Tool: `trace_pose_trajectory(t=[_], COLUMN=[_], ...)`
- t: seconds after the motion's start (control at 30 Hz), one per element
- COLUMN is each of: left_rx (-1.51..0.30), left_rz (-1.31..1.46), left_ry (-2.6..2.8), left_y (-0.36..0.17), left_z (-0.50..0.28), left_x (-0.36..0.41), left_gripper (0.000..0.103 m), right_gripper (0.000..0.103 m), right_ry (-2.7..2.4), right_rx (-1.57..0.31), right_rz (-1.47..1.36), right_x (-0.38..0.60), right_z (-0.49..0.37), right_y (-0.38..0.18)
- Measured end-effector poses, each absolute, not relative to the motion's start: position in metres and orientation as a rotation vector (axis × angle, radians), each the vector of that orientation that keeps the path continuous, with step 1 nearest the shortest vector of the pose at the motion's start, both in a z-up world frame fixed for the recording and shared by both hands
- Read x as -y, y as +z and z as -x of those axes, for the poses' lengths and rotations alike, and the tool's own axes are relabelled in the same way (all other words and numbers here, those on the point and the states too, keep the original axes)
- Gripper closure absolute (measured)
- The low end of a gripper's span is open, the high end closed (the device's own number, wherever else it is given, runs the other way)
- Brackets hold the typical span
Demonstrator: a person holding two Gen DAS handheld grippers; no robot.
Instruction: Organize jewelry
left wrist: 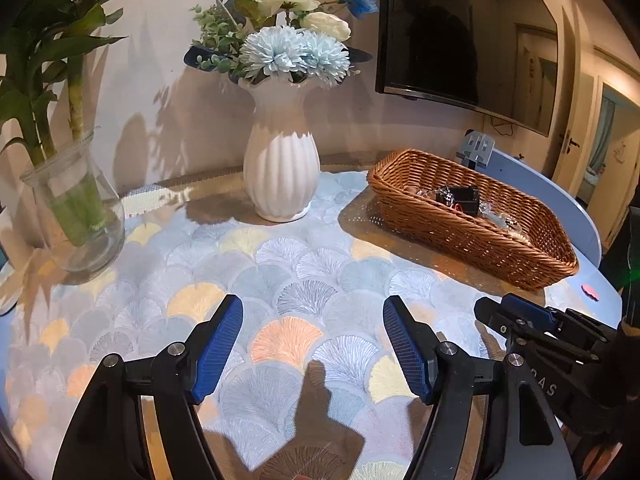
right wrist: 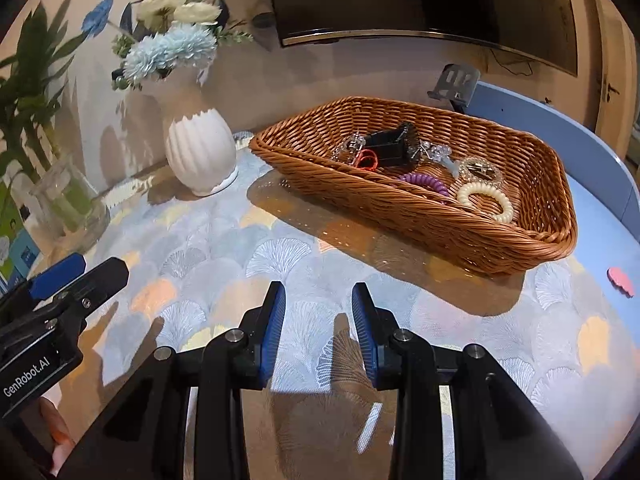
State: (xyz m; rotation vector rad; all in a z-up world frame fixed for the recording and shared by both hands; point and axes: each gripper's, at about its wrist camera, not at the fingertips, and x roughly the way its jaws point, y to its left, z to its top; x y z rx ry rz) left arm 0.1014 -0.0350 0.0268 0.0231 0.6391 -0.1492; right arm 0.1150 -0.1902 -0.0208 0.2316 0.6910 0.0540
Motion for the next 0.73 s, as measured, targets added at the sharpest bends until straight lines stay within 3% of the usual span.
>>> trace_pose_trajectory(t=[0.73], left_rx=[-0.586], left_rz=[-0.035], left_ry=[0.010], left_y=[0.026], left_z=[-0.101], left_x=[0.023], left_gripper=[0.029], right_gripper=[0.066], right_ry=[0.087], right_rx=[-0.705], right_rz=[-0.201], right_x=[0.182], right_z=[-0.117], right_y=[-0.022])
